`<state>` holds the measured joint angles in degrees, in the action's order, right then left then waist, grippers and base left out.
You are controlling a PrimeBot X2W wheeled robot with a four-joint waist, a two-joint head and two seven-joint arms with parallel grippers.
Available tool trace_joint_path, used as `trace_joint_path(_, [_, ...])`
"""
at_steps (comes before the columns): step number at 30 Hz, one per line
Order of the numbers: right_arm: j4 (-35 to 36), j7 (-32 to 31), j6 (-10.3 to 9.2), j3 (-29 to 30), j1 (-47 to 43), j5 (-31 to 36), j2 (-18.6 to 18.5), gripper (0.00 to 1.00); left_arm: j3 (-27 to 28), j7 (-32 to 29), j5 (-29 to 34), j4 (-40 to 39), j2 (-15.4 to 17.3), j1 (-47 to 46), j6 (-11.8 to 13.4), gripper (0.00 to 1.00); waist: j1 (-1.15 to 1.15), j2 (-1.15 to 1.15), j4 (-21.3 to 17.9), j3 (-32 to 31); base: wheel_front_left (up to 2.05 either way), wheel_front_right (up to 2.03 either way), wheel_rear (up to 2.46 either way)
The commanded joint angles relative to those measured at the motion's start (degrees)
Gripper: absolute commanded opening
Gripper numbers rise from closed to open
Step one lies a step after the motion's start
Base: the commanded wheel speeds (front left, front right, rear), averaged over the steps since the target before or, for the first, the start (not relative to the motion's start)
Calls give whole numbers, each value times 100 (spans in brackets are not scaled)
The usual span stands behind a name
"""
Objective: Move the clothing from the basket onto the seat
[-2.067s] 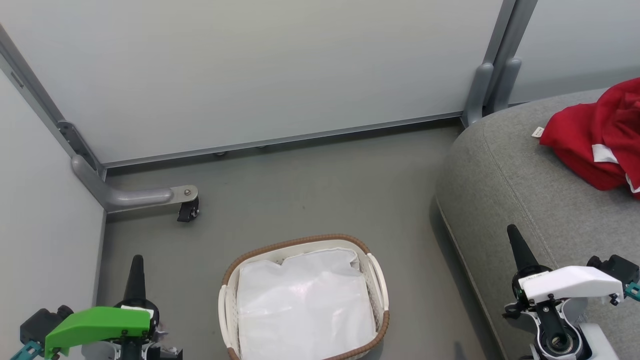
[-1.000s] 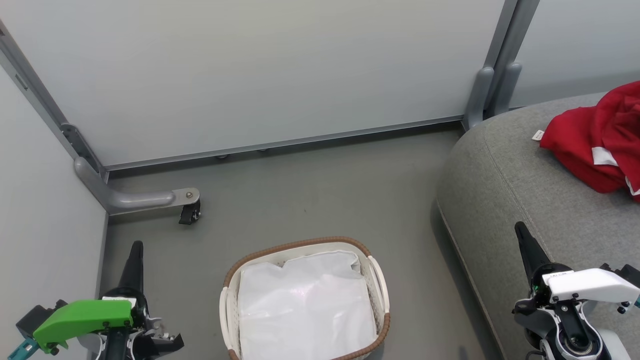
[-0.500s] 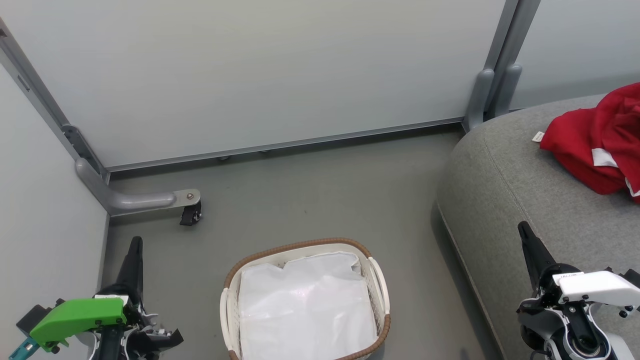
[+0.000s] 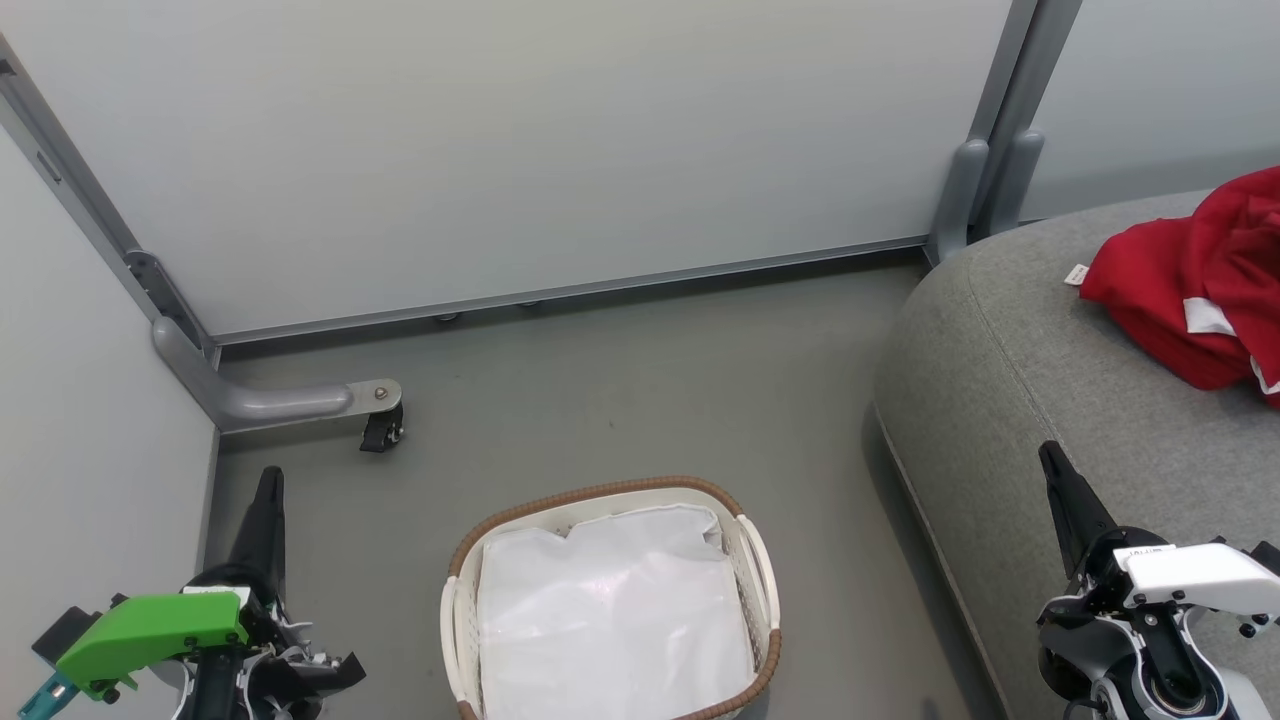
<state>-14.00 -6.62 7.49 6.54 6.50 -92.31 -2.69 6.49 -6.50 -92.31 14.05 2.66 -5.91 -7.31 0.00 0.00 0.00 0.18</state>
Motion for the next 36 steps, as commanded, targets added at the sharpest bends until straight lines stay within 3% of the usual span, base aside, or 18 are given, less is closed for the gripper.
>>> trace_joint_path(1, [18, -8, 0, 14, -66, -19, -36, 0, 16, -29, -19, -8, 40, -61, -36, 0, 0, 0, 0, 0, 0, 0, 0])
trace_joint_path(36, [17, -7, 0, 12, -66, -19, -36, 0, 14, -28, -19, -8, 40, -61, -36, 0, 0, 0, 0, 0, 0, 0, 0])
